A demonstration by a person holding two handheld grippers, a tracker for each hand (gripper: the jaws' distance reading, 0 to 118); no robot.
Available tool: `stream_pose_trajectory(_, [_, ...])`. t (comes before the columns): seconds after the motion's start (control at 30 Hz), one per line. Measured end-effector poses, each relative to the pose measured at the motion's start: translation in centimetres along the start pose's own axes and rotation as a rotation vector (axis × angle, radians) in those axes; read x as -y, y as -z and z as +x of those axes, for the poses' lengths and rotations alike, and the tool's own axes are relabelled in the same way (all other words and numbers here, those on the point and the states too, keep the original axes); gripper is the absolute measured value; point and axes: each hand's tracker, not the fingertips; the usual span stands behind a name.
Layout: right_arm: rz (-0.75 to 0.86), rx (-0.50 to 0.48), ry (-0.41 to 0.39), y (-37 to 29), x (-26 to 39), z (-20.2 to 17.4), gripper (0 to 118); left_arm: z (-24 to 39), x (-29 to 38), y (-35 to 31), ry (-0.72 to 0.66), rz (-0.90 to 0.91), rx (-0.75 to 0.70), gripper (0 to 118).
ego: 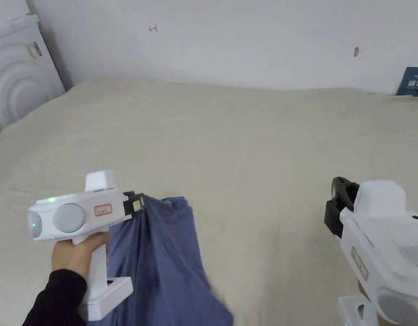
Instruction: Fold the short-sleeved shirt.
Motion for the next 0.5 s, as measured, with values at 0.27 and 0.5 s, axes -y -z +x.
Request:
stream_pose_trajectory(0.27, [0.06, 0.108, -0.013, -4.4, -1.3, 5.0, 0, 11.9, -5.8, 0.4, 0.166, 0.083, 0.169, 0])
stream_pose_trajectory(0.5, [0.092, 0.227, -0.016, -8.1, -1.7, 9.5, 0, 23.0, -7.1, 1.3, 0.323, 0.106, 0.319, 0])
